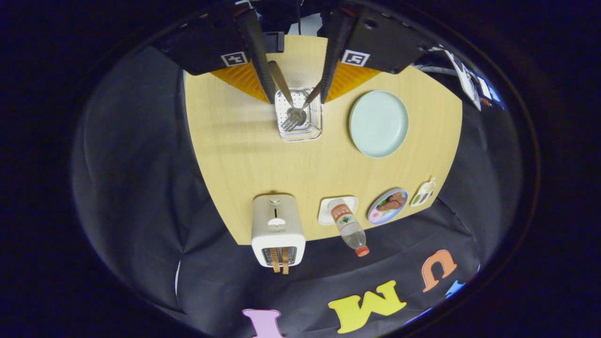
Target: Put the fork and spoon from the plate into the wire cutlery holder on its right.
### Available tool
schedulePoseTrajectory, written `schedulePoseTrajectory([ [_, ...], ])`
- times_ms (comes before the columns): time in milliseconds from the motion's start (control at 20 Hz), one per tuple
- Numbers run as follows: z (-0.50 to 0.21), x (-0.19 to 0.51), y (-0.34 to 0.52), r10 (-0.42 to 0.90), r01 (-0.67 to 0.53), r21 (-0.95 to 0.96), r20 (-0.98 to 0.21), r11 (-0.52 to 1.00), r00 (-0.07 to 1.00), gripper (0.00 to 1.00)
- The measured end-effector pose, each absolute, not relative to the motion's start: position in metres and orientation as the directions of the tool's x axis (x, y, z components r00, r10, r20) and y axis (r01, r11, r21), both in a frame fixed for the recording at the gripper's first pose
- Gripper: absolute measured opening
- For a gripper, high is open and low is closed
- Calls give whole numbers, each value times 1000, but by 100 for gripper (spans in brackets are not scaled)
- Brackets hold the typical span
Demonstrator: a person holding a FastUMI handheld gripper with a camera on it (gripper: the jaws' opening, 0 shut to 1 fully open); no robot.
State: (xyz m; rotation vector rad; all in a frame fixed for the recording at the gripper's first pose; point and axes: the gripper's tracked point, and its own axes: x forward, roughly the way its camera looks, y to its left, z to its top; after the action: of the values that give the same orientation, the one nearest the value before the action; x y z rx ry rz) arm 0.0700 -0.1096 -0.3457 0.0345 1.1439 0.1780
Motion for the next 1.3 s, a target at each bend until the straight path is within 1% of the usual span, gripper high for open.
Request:
schedulePoseTrajectory([
  [50,-340,69,-103,176,-125,136,-895,983,410,62],
  [150,-337,63,-90,196,-128,156,-886,979,420,66],
  [200,-333,65,-83,198,-138,152,-874,979,444,70],
  [250,-330,64,-76,199,-147,146,-863,978,465,70],
  [400,-308,59,-52,198,-180,117,-817,977,542,82],
  [500,-287,63,-35,182,-191,78,-767,978,615,87],
  [650,-244,68,-11,174,-208,24,-648,978,742,88],
  [700,-227,69,-4,171,-209,7,-602,978,780,91],
  [800,-193,66,7,170,-208,-19,-511,978,843,95],
  [850,-178,64,13,174,-206,-19,-469,978,866,95],
  [1100,-112,53,18,133,-149,-41,-265,988,955,95],
  [1200,-89,41,20,134,-143,-36,-177,989,975,95],
  [1300,-77,29,18,125,-132,-42,-126,990,984,95],
])
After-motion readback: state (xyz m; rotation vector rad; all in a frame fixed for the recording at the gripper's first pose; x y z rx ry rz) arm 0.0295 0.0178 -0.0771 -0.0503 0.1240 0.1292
